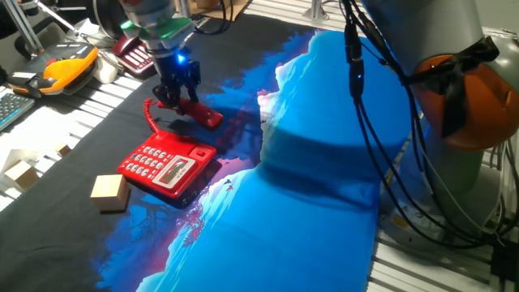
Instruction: Place the handset of the telephone on the corresponding phone cradle
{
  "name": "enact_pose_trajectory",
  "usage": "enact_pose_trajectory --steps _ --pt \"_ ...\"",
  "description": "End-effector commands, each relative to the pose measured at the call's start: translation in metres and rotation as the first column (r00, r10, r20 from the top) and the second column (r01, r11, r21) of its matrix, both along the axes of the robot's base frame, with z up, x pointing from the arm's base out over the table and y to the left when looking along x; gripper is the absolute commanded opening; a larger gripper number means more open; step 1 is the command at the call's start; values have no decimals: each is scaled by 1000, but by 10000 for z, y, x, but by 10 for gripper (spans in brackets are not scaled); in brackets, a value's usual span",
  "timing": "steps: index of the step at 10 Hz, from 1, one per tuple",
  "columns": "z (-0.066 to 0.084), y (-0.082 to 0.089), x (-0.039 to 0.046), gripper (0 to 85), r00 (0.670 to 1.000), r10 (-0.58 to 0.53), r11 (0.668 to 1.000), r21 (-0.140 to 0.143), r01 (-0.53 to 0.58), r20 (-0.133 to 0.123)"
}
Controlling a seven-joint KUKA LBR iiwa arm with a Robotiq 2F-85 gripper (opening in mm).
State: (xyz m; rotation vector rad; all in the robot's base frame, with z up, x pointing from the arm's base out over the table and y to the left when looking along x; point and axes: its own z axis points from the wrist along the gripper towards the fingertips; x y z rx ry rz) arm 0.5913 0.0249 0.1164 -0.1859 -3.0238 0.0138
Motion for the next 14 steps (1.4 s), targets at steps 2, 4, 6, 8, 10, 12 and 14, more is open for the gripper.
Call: enact_pose_trajectory --steps 2,4,6,8,10,12,14 --pt "26 -5 -11 0 1000 0 1000 -1 0 0" --pt "29 -5 -12 0 1000 7 1000 -10 -7 1" --pt "29 -5 -12 0 1000 13 1000 -24 -13 11" --pt "29 -5 -12 0 999 35 998 -60 -34 28" --pt "29 -5 -12 0 998 38 998 -43 -36 46" --pt "29 -5 -12 0 996 76 995 -69 -73 38" --pt "29 -5 -12 0 994 102 994 -45 -101 34"
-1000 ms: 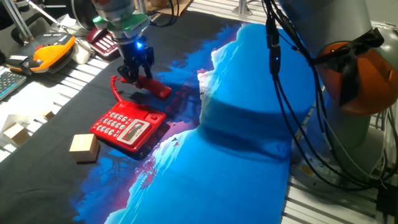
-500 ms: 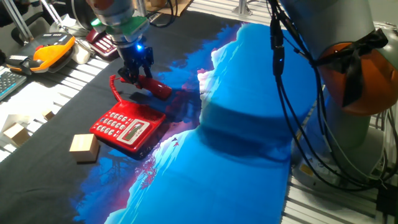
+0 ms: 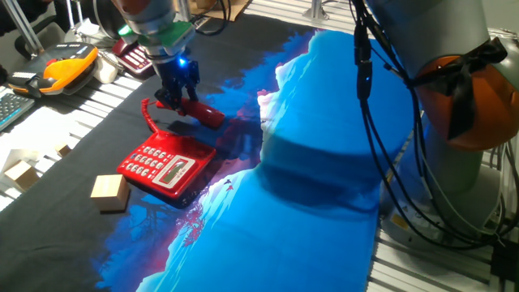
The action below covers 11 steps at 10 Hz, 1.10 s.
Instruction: Place the handset of the telephone on the corresponding phone cradle
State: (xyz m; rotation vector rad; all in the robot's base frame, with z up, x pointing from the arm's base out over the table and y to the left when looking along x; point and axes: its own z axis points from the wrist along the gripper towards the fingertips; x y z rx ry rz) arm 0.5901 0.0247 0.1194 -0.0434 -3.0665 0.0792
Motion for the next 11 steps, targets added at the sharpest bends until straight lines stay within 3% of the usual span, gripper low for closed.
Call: enact_pose_trajectory --steps 1,3,4,7,9,11 --pt "-1 -3 0 0 1000 -11 1000 7 11 -2" --pt "9 17 8 0 998 -52 999 5 52 -28" --pt "68 154 55 0 997 -67 998 -1 67 -40" --pt "119 549 113 0 996 -78 997 -22 77 -37" --pt "60 606 114 0 996 -74 997 -9 74 -42" --pt "-60 621 76 0 997 -67 998 -18 67 -29"
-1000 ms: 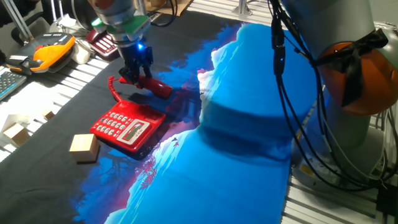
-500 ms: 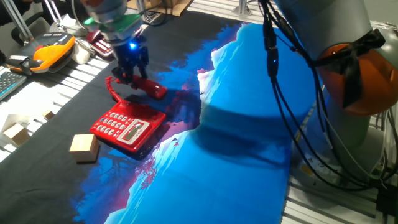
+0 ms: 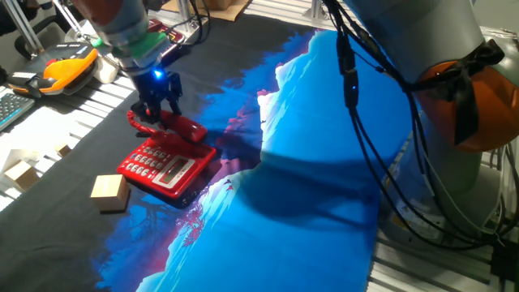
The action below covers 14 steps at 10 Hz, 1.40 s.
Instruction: Place the handset of the telephone on the corresponding phone cradle
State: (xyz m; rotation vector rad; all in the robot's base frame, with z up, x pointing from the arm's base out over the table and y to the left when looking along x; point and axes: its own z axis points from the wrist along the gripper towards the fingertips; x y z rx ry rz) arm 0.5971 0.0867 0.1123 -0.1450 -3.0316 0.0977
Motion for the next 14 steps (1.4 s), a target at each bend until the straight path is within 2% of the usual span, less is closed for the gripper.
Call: enact_pose_trajectory --steps 1,5,11,14 --pt "-36 0 -11 0 1000 -1 1000 8 1 3" --pt "-151 105 -74 0 1000 -16 1000 9 16 14" --pt "-197 135 -98 0 1000 -12 1000 9 12 8" --pt "-257 170 -119 0 1000 -14 1000 2 14 14"
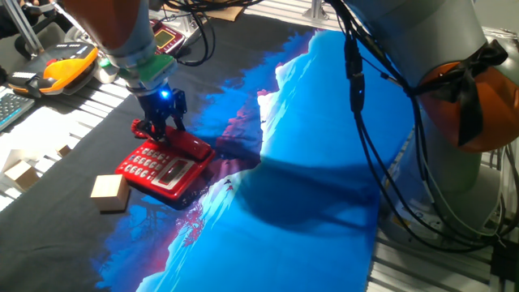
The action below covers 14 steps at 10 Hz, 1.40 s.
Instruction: Place the handset of the telephone on the corresponding phone cradle
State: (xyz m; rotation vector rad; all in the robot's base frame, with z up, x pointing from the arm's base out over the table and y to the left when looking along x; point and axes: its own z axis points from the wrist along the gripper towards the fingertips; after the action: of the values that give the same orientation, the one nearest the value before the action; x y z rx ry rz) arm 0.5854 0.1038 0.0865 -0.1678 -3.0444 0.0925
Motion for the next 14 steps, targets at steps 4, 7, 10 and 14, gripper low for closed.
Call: enact_pose_trajectory --steps 4,7,10,14 --pt "-7 9 14 170 1000 -3 1000 2 3 0" --pt "20 44 22 340 1000 -23 1000 5 23 12" --pt "28 73 35 510 999 -29 1000 -5 29 16" --pt "28 72 35 510 999 -31 999 -14 31 12"
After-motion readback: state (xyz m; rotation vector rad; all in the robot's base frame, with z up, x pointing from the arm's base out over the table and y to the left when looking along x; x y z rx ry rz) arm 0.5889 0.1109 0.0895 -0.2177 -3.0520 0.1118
